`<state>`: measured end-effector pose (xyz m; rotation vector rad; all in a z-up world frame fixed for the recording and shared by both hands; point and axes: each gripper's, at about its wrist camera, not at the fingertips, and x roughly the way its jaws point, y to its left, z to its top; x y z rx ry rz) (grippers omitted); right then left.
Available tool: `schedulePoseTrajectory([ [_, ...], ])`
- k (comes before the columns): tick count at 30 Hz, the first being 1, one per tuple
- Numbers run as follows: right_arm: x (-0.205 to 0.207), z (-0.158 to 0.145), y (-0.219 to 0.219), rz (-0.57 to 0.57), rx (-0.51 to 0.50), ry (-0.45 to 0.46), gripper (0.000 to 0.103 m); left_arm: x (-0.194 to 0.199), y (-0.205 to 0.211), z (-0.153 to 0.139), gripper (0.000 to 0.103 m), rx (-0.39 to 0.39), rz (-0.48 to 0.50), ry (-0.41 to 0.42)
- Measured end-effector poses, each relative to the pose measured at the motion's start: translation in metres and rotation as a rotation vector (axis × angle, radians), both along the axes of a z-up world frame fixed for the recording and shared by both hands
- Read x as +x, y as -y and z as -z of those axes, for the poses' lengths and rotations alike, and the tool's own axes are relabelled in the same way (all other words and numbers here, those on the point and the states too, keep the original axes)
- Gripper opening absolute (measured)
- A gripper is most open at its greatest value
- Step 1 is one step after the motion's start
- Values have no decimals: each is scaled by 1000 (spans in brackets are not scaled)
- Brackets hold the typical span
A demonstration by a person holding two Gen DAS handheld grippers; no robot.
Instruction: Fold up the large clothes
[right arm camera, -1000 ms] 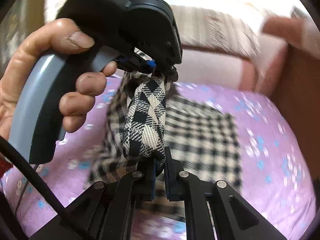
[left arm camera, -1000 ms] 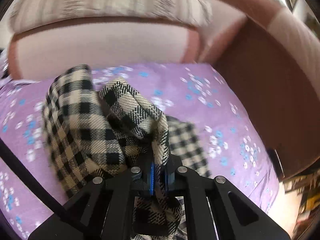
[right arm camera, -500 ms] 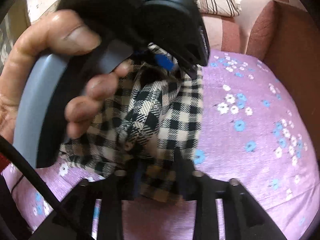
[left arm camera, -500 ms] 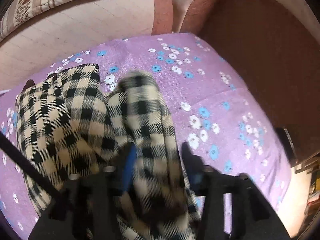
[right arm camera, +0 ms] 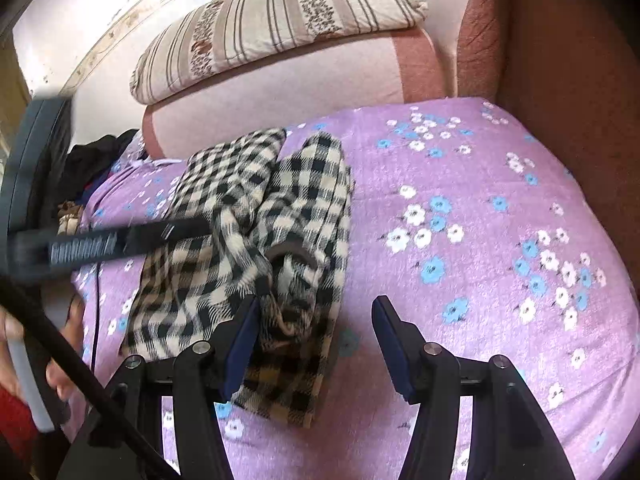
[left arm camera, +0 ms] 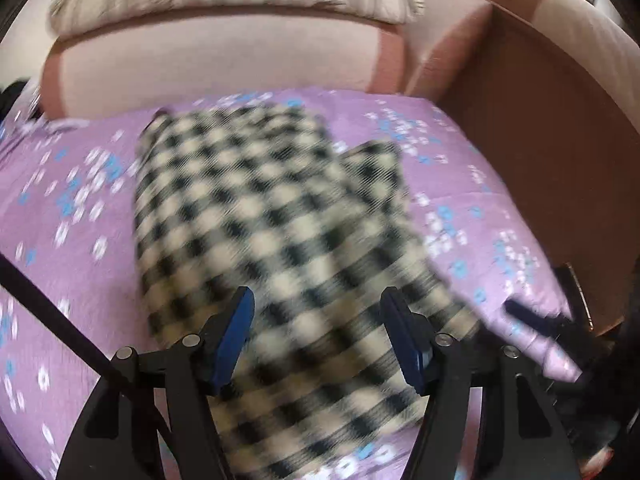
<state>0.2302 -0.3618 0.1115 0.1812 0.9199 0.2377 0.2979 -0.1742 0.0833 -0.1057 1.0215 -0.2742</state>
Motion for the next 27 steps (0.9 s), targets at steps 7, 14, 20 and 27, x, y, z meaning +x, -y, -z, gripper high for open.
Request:
schedulePoseTrajectory([
  [7, 15, -15, 25, 143, 65, 49, 62, -39, -28, 35, 64, 12, -51, -2],
  [14, 40, -10, 64, 297, 225, 42, 62, -67, -17, 36, 64, 142, 4, 74],
  [20, 67, -6, 65, 257, 429, 68, 63, -83, -31, 17, 64, 131, 1, 100],
  [27, 107, 17, 0, 44, 441, 1, 62, -89, -58, 4, 64, 97, -58, 101],
])
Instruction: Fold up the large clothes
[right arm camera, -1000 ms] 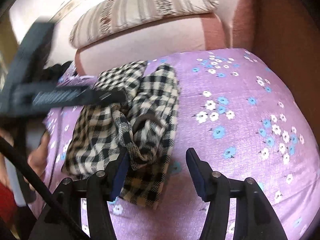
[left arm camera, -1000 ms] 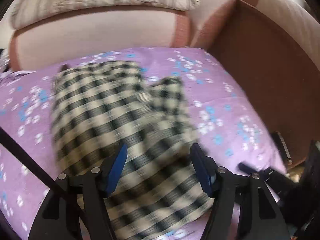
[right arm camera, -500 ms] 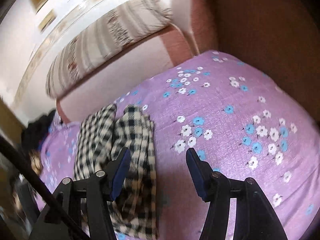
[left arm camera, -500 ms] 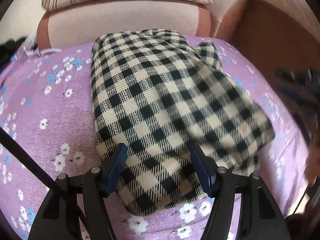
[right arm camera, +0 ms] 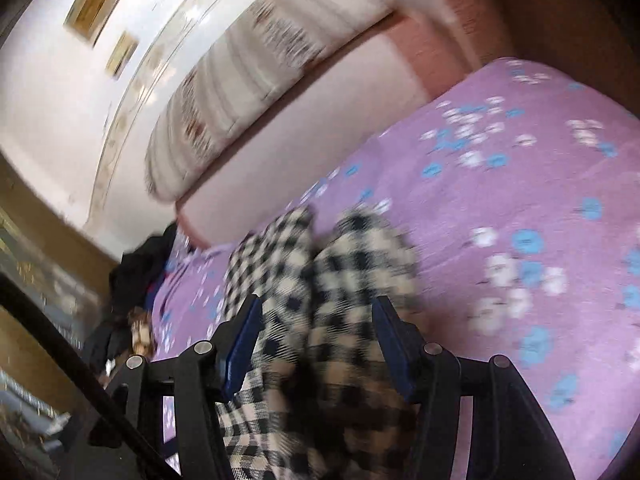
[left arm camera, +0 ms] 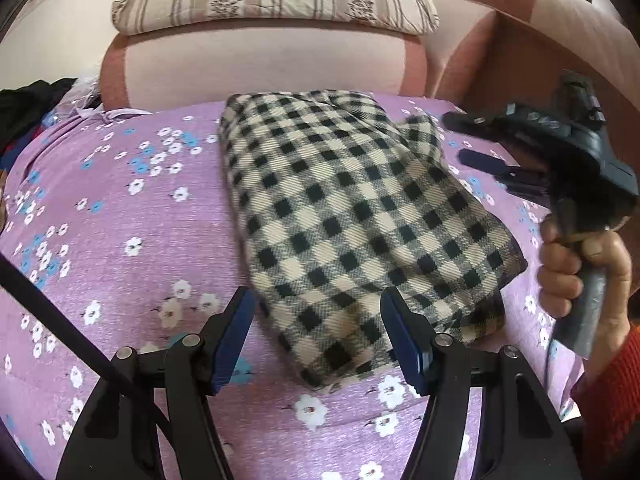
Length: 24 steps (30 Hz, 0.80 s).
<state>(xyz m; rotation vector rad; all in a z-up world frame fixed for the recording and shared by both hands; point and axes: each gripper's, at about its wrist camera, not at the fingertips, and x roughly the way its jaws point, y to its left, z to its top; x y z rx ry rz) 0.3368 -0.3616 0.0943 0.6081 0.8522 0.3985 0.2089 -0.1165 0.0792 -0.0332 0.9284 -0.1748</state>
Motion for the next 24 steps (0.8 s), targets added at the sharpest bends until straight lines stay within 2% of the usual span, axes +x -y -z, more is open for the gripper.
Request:
schedulePoseTrajectory([
  [4, 20, 8, -32, -53, -72, -7, 62, -6, -8, -3, 64, 37, -16, 3],
  [6, 30, 18, -44, -58, -95, -27, 59, -8, -14, -4, 64, 47, -30, -3],
  [7, 35, 24, -50, -66, -95, -36, 46, -9, -16, -4, 64, 48, -37, -5],
  [8, 41, 31, -57, -93, -78, -57, 25, -9, -20, -5, 64, 48, -47, -9],
  [10, 44, 38, -62, -112, -47, -80, 16, -7, -27, -6, 64, 37, -68, -14],
  [16, 28, 8, -32, -46, 77, -37, 14, -1, -34, -7, 64, -26, -95, -24],
  [20, 9, -8, 0, 30, 33, -13, 13, 0, -20, 0, 64, -22, -62, -23],
  [22, 8, -1, 12, 65, -36, -45, 14, -2, -12, 3, 64, -21, -44, -25],
  [24, 11, 18, 18, 57, -70, -115, 18, -4, -8, 5, 64, -10, -31, -24],
])
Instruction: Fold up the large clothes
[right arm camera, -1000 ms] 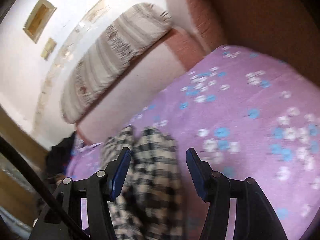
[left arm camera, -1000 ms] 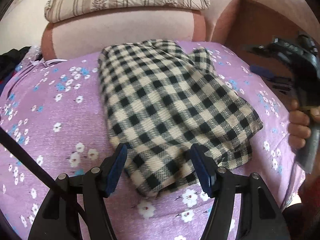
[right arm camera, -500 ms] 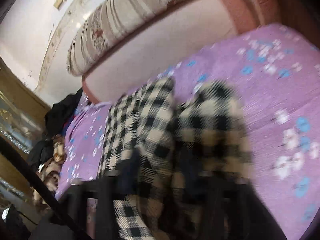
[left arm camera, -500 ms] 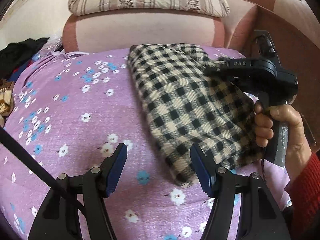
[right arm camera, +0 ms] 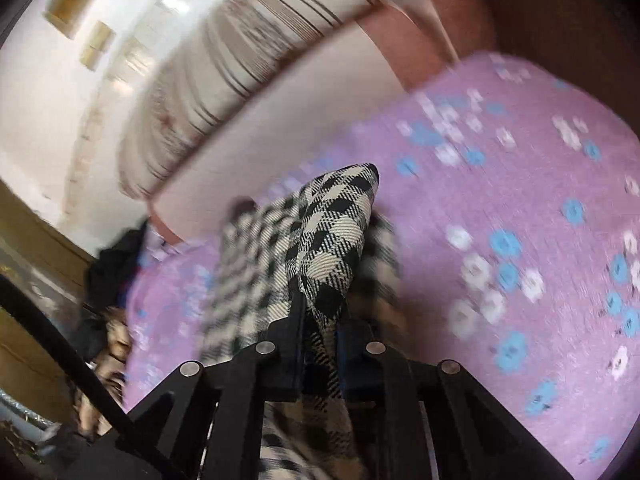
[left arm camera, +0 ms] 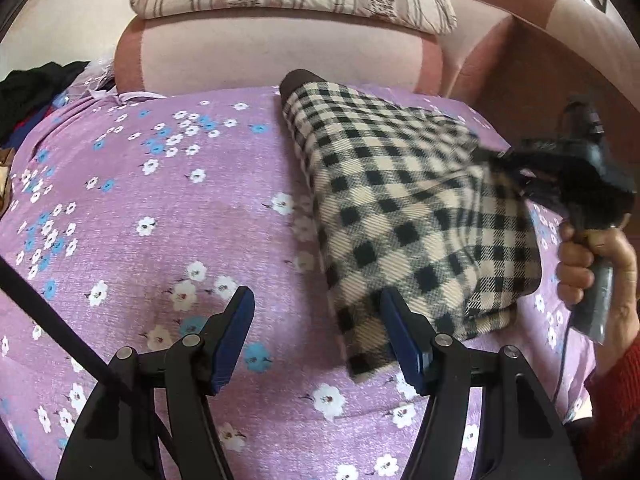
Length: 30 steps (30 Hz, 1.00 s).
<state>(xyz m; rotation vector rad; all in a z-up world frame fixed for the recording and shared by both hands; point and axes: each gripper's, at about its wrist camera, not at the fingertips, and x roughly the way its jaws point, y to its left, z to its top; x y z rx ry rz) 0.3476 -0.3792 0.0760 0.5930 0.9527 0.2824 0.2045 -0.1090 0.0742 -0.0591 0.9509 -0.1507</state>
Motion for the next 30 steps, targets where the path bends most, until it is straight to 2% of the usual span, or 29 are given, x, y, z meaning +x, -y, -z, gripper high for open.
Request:
schedulePoseTrajectory([
  [2, -1, 13, 3, -3, -4, -37, 22, -5, 2, -2, 64, 15, 14, 12],
  [4, -7, 7, 6, -3, -6, -13, 25, -10, 2, -4, 65, 26, 17, 25],
  [6, -17, -3, 11, -3, -12, 24, 39, -13, -1, -4, 67, 12, 14, 21],
  [7, -24, -9, 13, -1, -7, 44, 49, -14, -2, -4, 68, -3, 15, 16],
  [8, -29, -13, 14, 1, -5, 52, 53, -16, -1, -4, 69, -10, 20, 15],
  [11, -50, -18, 12, -19, -39, 50, 58, -19, 8, 2, 74, 9, 63, 15],
  [15, -74, -3, -5, -69, -141, -4, 59, -16, 25, 10, 74, 116, 107, 49],
  [16, -80, 5, -8, -84, -157, -36, 56, -11, 28, 12, 67, 141, 101, 43],
  [17, -84, 13, -11, -98, -167, -71, 30, -7, 27, 14, 55, 137, 99, 26],
  [18, -90, 23, -13, -114, -154, -114, 18, -3, 27, 15, 20, 120, 105, -6],
  [19, -93, 27, -13, -112, -142, -132, 15, 1, 27, 17, 9, 100, 109, -49],
  [20, -98, 27, -10, -96, -117, -134, 11, 2, 25, 13, 9, 101, 95, -52],
  [22, -107, 21, -3, -75, -44, -120, 10, -9, 22, 0, 6, 127, 100, -8],
  [25, -127, 7, 8, -46, 63, -97, 9, -23, 11, -12, 0, 126, 104, 13],
  [28, -143, 7, 2, -58, -2, -94, 9, -28, -4, -6, 0, 150, 57, 6],
  [30, -144, 17, -5, -67, -90, -115, 10, -26, -21, 9, 0, 128, 23, -37],
])
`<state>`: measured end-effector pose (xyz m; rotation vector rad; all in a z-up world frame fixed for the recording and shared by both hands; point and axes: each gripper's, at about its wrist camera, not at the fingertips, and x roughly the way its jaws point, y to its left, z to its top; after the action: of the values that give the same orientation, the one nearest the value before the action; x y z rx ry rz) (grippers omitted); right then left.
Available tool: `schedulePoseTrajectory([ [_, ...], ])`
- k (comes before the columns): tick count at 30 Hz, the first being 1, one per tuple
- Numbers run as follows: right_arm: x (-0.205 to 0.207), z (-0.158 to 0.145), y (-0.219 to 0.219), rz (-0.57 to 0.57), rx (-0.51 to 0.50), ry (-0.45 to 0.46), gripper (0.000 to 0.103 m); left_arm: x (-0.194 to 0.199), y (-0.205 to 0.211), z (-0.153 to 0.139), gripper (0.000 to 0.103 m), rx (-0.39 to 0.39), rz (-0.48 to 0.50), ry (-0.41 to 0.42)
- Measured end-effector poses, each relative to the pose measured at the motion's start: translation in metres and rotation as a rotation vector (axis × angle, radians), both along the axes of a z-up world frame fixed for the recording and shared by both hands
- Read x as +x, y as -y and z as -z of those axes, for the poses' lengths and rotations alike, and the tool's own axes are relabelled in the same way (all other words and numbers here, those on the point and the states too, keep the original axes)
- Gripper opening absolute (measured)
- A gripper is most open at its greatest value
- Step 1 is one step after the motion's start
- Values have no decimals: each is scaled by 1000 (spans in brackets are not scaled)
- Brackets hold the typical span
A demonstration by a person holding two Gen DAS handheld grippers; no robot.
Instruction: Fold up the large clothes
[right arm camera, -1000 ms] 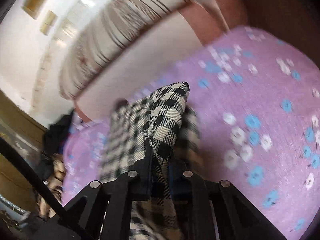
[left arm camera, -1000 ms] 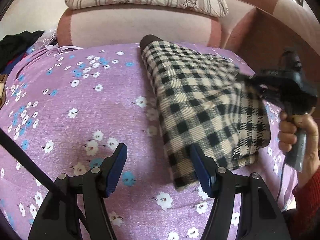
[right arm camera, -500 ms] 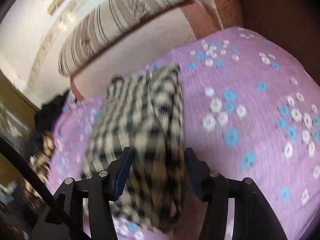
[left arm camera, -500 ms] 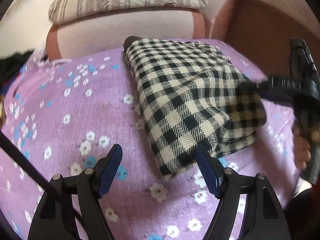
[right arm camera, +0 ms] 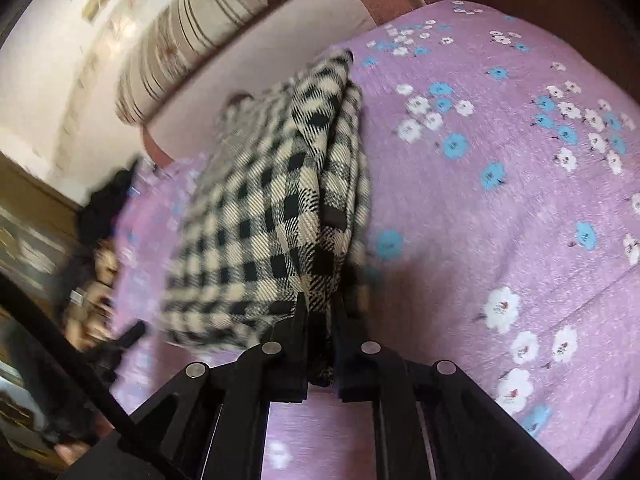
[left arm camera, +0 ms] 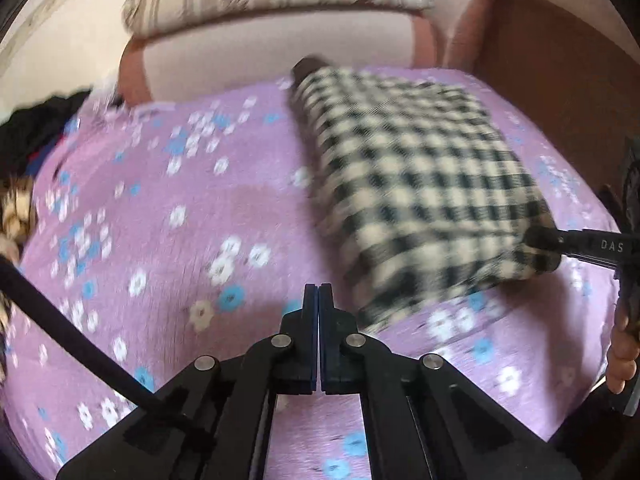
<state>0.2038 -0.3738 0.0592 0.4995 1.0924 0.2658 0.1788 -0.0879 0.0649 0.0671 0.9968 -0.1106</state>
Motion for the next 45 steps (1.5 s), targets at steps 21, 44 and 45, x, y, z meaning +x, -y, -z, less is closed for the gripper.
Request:
schedulePoseTrajectory([
  [21, 5, -19, 52, 258, 25, 110, 49, -18, -39, 2, 51, -115, -135, 19],
  [44, 96, 5, -10, -1, 154, 2, 25, 65, 20, 32, 58, -136, 18, -43],
  [45, 93, 0, -1, 13, 170, 25, 26, 65, 16, 26, 58, -163, 19, -52],
])
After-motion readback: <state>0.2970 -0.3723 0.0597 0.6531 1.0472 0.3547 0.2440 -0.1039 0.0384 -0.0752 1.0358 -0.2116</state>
